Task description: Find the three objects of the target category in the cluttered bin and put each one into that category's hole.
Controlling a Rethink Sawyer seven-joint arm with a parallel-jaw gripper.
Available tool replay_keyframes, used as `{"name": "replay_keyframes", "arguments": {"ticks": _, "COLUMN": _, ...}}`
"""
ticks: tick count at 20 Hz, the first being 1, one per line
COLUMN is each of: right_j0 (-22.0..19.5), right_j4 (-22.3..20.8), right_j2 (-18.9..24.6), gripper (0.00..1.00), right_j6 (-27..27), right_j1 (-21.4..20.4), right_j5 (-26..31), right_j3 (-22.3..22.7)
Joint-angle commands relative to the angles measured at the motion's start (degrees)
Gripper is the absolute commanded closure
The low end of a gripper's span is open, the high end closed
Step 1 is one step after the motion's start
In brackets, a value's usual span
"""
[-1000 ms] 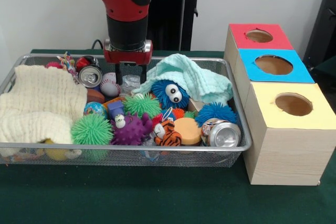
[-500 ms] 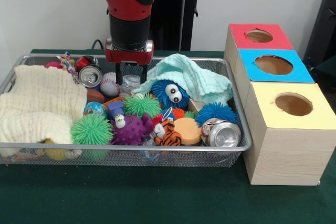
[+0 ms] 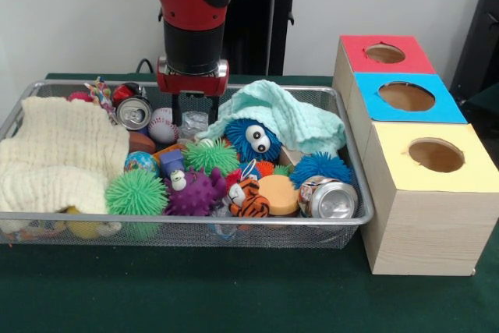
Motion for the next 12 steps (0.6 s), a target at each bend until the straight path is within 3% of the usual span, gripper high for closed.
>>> {"name": "replay_keyframes", "arguments": {"ticks": 1, "right_j0": -1.1, "right_j4": -4.7, "right_j2": -1.7, "gripper": 0.0, "right_j6": 6.6, "right_j1": 12.7, "right_j5": -14.3, "right_j3": -5.8}}
{"name": "replay_keyframes", "arguments": {"ticks": 12, "right_j0": -1.1, "right_j4": -5.0, "right_j2": -1.7, "gripper": 0.0, "right_j6": 6.2, "right_j1": 12.6, "right_j5": -14.1, "right_j3": -5.5}}
